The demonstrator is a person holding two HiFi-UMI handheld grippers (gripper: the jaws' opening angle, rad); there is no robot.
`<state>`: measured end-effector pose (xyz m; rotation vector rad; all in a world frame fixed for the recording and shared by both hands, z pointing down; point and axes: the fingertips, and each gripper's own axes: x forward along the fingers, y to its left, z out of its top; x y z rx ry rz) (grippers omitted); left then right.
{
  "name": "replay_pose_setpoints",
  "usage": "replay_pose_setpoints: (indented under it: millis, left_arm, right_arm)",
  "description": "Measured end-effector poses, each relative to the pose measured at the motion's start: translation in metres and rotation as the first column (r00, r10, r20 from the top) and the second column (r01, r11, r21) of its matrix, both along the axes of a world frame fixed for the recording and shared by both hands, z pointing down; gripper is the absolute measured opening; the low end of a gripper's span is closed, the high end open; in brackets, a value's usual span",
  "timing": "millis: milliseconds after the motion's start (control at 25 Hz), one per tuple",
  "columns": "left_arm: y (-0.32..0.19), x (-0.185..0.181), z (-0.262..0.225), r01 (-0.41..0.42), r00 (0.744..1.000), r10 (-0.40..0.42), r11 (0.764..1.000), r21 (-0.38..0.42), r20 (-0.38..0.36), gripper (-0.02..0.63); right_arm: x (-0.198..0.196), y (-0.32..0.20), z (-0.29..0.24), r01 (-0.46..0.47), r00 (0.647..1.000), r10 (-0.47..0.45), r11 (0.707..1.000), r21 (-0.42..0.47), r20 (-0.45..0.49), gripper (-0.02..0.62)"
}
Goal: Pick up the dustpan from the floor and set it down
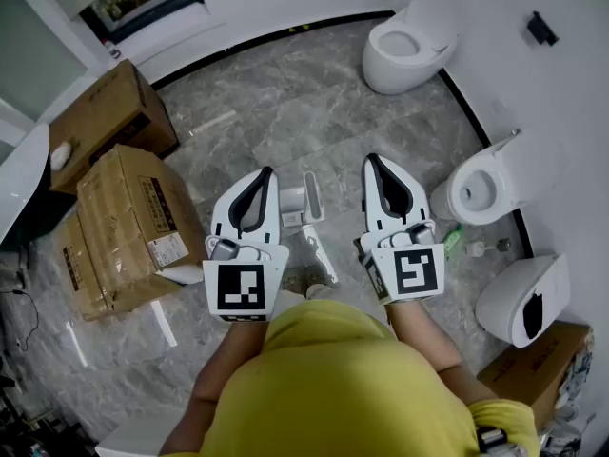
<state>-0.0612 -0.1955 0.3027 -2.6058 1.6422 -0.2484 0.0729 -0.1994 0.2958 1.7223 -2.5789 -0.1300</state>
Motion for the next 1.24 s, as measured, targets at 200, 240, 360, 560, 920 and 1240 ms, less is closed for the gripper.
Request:
replay_pose_setpoints:
  millis: [200,240,360,560,920,1240]
  left_arm:
    - [0.008,0.002,-0.013,0.004,1.000,-0.003,1.000,0.022,-0.023,0.002]
    - [0.010,0.001,-0.013,0.006,1.000,-0.005,1.000,0.021,-0.027,0.002]
    - [0.012,0.000,-0.016,0.006,1.000,-0.005,1.000,0.027,-0.031,0.002]
    - [0.016,0.000,-0.019,0.005,0.999,-0.003,0.999,0.036,-0.035,0.002]
    - [0.019,-0.001,-0.016,-0.005,0.999,0.007,0.999,0.034,-0.037,0.002]
    - [0.014,-0.006,-0.013,-0.008,0.999,0.009,1.000,0.022,-0.045,0.002]
  right_arm:
    - [0.002,0.010,-0.017,-0.012,0.999,0.011,0.999,0.035,0.030,0.009]
    - [0.002,0.012,-0.017,-0.006,1.000,0.005,0.999,0.033,0.027,0.009]
    - [0.002,0.014,-0.017,0.003,1.000,-0.003,1.000,0.029,0.024,0.009]
    - [0.003,0.019,-0.012,0.006,1.000,-0.006,1.000,0.013,0.012,0.009]
    - [0.000,0.020,-0.008,0.005,1.000,-0.005,1.000,0.002,-0.007,0.009]
    - [0.001,0.016,-0.001,-0.005,1.000,0.005,1.000,-0.019,-0.012,0.009]
